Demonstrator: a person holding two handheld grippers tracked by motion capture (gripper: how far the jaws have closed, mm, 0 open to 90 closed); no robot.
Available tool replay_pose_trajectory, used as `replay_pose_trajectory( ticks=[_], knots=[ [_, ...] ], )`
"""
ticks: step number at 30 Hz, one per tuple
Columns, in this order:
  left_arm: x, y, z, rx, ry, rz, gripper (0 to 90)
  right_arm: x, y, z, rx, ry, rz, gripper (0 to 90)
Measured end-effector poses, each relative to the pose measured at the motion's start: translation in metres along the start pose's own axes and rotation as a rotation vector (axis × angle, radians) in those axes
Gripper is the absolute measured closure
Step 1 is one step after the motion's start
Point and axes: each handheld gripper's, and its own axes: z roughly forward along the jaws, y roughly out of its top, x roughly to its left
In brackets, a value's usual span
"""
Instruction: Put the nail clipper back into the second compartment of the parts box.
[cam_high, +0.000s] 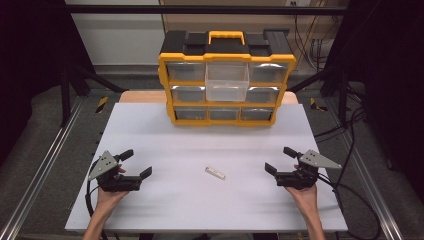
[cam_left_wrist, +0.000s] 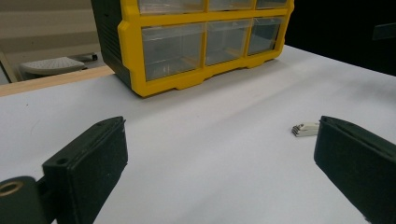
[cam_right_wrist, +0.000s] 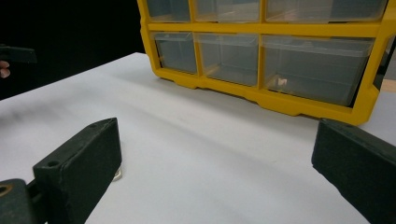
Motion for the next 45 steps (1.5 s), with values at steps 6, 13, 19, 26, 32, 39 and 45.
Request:
replay_pose_trajectory(
  ticks=[6, 13, 19, 26, 32, 39, 45],
  knots=[
    [0.0, -0.001, 0.0, 0.004, -0.004, -0.002, 2.7, 0.0, 0.003, -0.002, 0.002, -0.003, -0.001, 2.2],
    [0.001, -0.001, 0.001, 0.007, -0.007, -0.004, 2.8, 0.007, 0.01, 0.001, 0.02, 0.003, -0.03, 1.9],
    [0.001, -0.002, 0.0, 0.01, -0.005, -0.003, 2.9, 0.016, 0.017, 0.006, 0.041, 0.01, -0.059, 1.9],
    [0.001, -0.002, 0.002, 0.016, -0.003, -0.002, 2.8, 0.026, 0.026, 0.014, 0.058, 0.029, -0.071, 1.9],
    [0.001, -0.002, 0.001, 0.016, -0.003, -0.001, 2.9, 0.035, 0.032, 0.024, 0.096, 0.034, -0.097, 1.9],
    [0.001, -0.003, 0.002, 0.019, -0.005, 0.0, 2.8, 0.048, 0.037, 0.04, 0.137, 0.06, -0.116, 2.0],
    [0.002, -0.003, 0.001, 0.019, -0.003, 0.001, 2.8, 0.061, 0.04, 0.053, 0.17, 0.085, -0.132, 2.1]
  ],
)
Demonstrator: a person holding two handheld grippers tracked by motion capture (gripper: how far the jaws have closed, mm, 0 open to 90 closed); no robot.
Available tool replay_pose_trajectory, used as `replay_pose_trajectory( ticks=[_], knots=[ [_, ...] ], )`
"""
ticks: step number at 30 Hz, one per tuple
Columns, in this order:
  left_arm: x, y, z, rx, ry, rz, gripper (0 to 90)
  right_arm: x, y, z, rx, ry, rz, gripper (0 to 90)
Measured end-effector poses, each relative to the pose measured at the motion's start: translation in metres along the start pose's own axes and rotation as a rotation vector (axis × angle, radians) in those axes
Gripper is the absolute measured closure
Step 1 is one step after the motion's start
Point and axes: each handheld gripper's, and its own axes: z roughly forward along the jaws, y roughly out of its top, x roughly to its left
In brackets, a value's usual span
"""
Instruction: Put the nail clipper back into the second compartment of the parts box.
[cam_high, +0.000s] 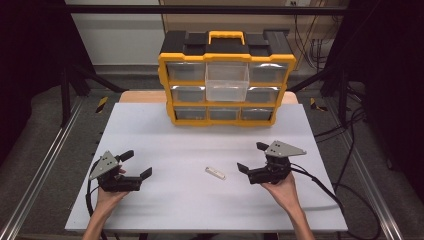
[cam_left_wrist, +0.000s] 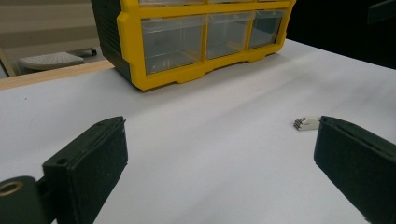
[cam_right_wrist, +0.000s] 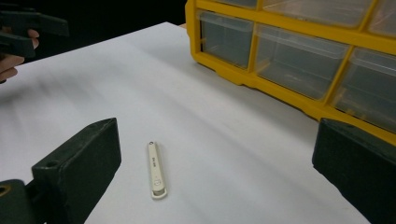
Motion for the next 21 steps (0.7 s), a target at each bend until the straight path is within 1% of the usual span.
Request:
replay_pose_trajectory(
  ticks=[1, 2, 4, 6, 9, 15, 19, 21],
  knots=[
    [0.0, 0.0, 0.0, 0.0, 0.001, 0.0, 2.8, 0.0, 0.0, 0.0, 0.0, 0.0, 0.0, 2.1],
    [0.0, 0.0, 0.0, 0.0, 0.0, 0.0, 2.8, 0.004, 0.002, 0.004, 0.01, 0.008, -0.007, 2.1],
    [0.0, 0.0, 0.0, 0.001, 0.001, 0.001, 2.8, 0.005, 0.002, 0.006, 0.015, 0.013, -0.008, 2.1],
    [0.0, 0.0, 0.001, 0.001, 0.001, 0.001, 2.8, 0.01, 0.005, 0.013, 0.031, 0.023, -0.02, 2.1],
    [0.0, 0.0, 0.001, 0.002, 0.003, 0.002, 2.7, 0.014, 0.006, 0.019, 0.037, 0.041, -0.026, 2.3],
    [0.0, 0.0, 0.001, 0.005, 0.005, 0.002, 2.7, 0.017, 0.007, 0.026, 0.054, 0.048, -0.03, 2.5],
    [0.0, 0.0, 0.001, 0.004, 0.007, 0.002, 2.7, 0.02, 0.009, 0.037, 0.057, 0.067, -0.024, 3.0],
    [0.001, 0.0, 0.001, 0.003, 0.007, 0.0, 2.7, 0.02, 0.009, 0.04, 0.065, 0.068, -0.025, 3.0]
  ],
)
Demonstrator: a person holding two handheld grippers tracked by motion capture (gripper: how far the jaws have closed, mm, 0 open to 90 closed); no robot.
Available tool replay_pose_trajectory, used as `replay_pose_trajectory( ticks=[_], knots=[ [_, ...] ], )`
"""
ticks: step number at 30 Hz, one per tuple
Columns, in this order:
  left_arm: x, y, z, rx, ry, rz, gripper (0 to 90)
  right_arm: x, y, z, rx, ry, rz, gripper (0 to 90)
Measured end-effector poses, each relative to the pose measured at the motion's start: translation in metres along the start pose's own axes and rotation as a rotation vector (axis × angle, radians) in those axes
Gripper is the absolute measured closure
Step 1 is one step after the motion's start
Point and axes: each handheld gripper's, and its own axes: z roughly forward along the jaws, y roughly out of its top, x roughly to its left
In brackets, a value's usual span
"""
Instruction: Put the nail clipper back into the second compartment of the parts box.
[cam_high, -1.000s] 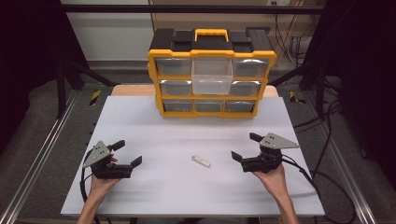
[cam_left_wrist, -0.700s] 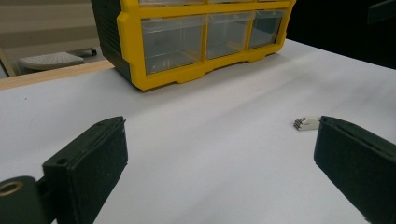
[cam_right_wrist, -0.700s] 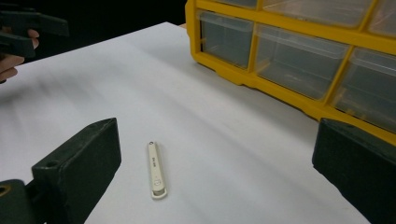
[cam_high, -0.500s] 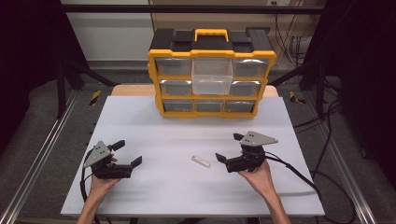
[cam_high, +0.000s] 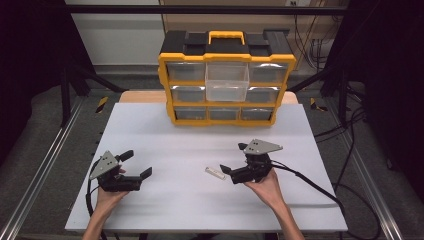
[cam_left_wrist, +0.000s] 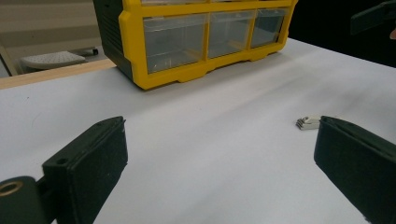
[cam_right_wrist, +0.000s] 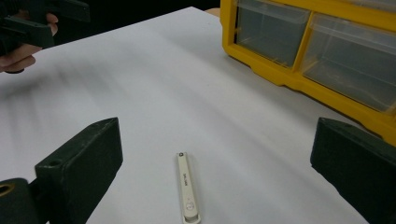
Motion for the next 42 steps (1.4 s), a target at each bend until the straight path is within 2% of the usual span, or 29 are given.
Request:
replay_pose_trajectory(
  ticks=[12, 15, 20, 27, 37, 42],
  knots=[
    [0.001, 0.0, 0.0, 0.003, 0.009, -0.003, 2.7, 0.008, 0.004, 0.03, 0.07, 0.013, -0.029, 4.0],
    [0.001, 0.0, -0.001, 0.001, 0.011, -0.006, 2.7, 0.01, 0.003, 0.038, 0.085, 0.029, -0.026, 4.4],
    [0.001, -0.001, 0.001, 0.01, 0.014, -0.006, 2.8, 0.014, -0.004, 0.054, 0.14, 0.039, -0.037, 5.9],
    [0.0, -0.001, 0.002, 0.018, 0.013, -0.003, 2.9, 0.014, -0.011, 0.066, 0.172, 0.048, -0.015, 8.3],
    [0.001, -0.001, 0.002, 0.021, 0.012, -0.007, 3.0, 0.013, -0.02, 0.077, 0.238, 0.051, -0.009, 20.4],
    [0.001, -0.002, 0.002, 0.024, 0.009, -0.006, 3.3, 0.012, -0.025, 0.08, 0.289, 0.056, -0.016, 30.9]
  ],
)
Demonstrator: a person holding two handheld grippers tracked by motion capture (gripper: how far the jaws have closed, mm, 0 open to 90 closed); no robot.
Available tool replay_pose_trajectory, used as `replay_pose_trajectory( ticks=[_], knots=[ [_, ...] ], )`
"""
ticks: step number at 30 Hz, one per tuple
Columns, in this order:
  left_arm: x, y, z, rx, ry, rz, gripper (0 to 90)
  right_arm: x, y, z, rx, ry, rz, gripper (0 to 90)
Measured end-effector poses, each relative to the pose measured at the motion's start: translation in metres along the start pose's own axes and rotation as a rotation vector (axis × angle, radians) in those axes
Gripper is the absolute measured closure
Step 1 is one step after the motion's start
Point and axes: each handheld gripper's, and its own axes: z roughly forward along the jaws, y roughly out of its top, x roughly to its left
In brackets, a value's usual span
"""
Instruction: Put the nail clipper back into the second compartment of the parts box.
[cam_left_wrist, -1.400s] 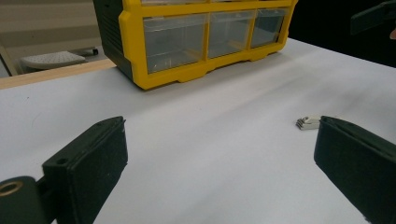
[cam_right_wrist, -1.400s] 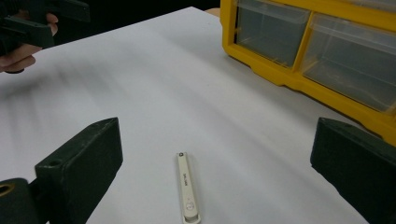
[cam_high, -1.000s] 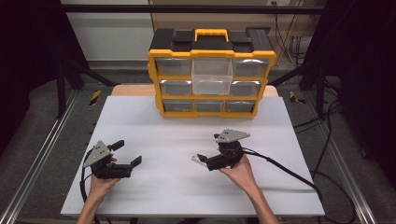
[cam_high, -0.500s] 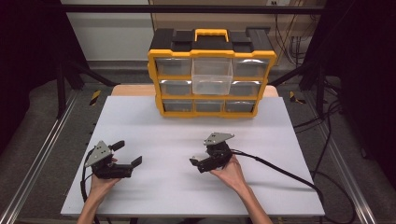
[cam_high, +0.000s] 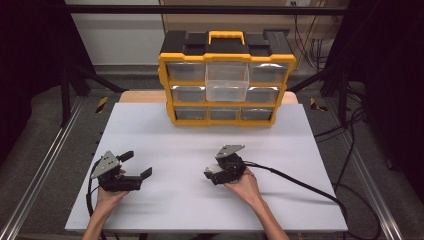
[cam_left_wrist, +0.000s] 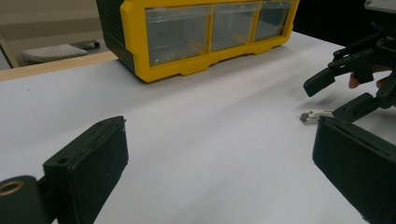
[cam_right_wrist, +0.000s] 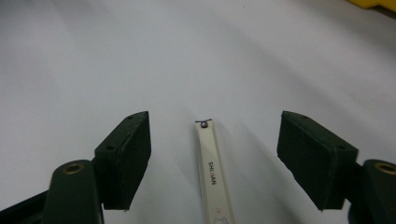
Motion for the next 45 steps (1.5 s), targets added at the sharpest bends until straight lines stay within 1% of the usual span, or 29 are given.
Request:
replay_pose_trajectory(
  ticks=[1, 2, 3, 5, 6, 7, 8, 9, 10, 11, 12, 14, 15, 16, 17, 18, 21, 25, 26, 29, 30, 34, 37, 40, 45],
  knots=[
    [-0.0001, 0.0, 0.0001, 0.001, -0.001, 0.001, 3.3, 0.0, 0.0, 0.0, 0.0, 0.0, 0.0, 30.9],
    [-0.0002, 0.0, 0.0001, 0.002, -0.001, 0.002, 3.3, -0.0001, -0.0005, 0.001, 0.006, -0.001, 0.001, 33.0],
    [-0.0002, -0.0001, 0.0001, 0.003, -0.001, 0.002, 3.3, -0.0002, -0.0016, 0.0022, 0.026, -0.001, 0.002, 37.3],
    [-0.0001, -0.0001, 0.0001, 0.003, 0.0, 0.001, 3.3, -0.0005, -0.0019, 0.0033, 0.027, 0.002, -0.002, 39.0],
    [0.0001, -0.0001, 0.0001, 0.002, 0.0, 0.0, 3.3, -0.0004, -0.0022, 0.0039, 0.03, 0.007, -0.001, 41.3],
    [0.0002, -0.0001, 0.0001, 0.002, 0.0, -0.001, 3.3, 0.0, -0.0026, 0.0037, 0.046, 0.008, 0.005, 45.6],
    [0.0002, -0.0001, 0.0, 0.003, 0.0, 0.0, 3.4, 0.0, -0.0026, 0.0035, 0.049, 0.009, 0.004, 47.8],
    [0.0003, -0.0002, 0.0, 0.003, 0.0, -0.001, 3.4, 0.0, -0.0026, 0.0035, 0.049, 0.009, 0.004, 47.8],
    [0.0002, -0.0002, 0.0001, 0.003, -0.001, -0.001, 3.4, -0.0001, -0.0026, 0.0032, 0.055, 0.012, 0.004, 51.0],
    [0.0001, -0.0002, 0.0002, 0.004, -0.001, 0.0, 3.4, -0.0001, -0.0026, 0.0032, 0.055, 0.012, 0.004, 51.0],
    [0.0001, -0.0002, 0.0002, 0.004, -0.001, 0.0, 3.5, -0.0009, -0.0026, 0.0037, 0.056, 0.021, 0.001, 54.7],
    [0.0, -0.0001, 0.0001, 0.004, -0.001, 0.001, 3.6, -0.0012, -0.0027, 0.0036, 0.067, 0.027, -0.005, 57.6],
    [0.0, -0.0001, 0.0001, 0.004, -0.001, 0.001, 3.6, -0.0012, -0.0027, 0.0036, 0.067, 0.027, -0.005, 57.6],
    [0.0, -0.0001, 0.0001, 0.004, 0.0, 0.001, 3.7, -0.0009, -0.0028, 0.0036, 0.065, 0.02, -0.007, 60.9],
    [0.0, -0.0001, 0.0001, 0.004, 0.0, 0.001, 3.7, -0.0009, -0.0028, 0.0036, 0.065, 0.02, -0.007, 60.9],
    [0.0, -0.0002, 0.0001, 0.004, 0.0, 0.001, 3.7, -0.0012, -0.0028, 0.0033, 0.067, 0.021, -0.018, 61.9],
    [0.0001, -0.0002, 0.0003, 0.006, 0.0, 0.001, 3.7, 0.0002, -0.0033, 0.0031, 0.068, 0.008, -0.023, 64.6],
    [0.0001, -0.0001, 0.0001, 0.004, 0.0, 0.001, 3.7, 0.0006, -0.0035, 0.0022, 0.075, 0.004, -0.027, 68.2],
    [0.0002, -0.0001, 0.0, 0.003, 0.0, 0.001, 3.8, 0.0001, -0.0036, 0.0025, 0.069, 0.006, -0.041, 69.2],
    [0.0002, -0.0001, -0.0001, 0.004, -0.001, 0.001, 3.8, 0.0012, -0.004, 0.0023, 0.069, -0.001, -0.042, 71.6],
    [0.0002, -0.0001, -0.0001, 0.004, -0.001, 0.001, 3.9, 0.001, -0.0042, 0.0022, 0.07, -0.004, -0.052, 73.2],
    [0.0002, -0.0001, -0.0002, 0.004, -0.001, 0.001, 3.9, 0.0007, -0.0043, 0.0019, 0.071, -0.001, -0.062, 74.8],
    [0.0002, 0.0, -0.0004, 0.003, 0.0, 0.001, 4.0, 0.0007, -0.0045, 0.0017, 0.073, 0.001, -0.064, 75.8],
    [0.0, -0.0001, -0.0001, 0.004, -0.002, 0.002, 4.1, 0.0006, -0.0044, 0.0017, 0.074, 0.004, -0.049, 76.8],
    [0.0001, -0.0001, -0.0001, 0.004, -0.002, 0.001, 4.1, -0.0002, -0.004, 0.0016, 0.075, 0.007, -0.049, 77.2]
  ],
)
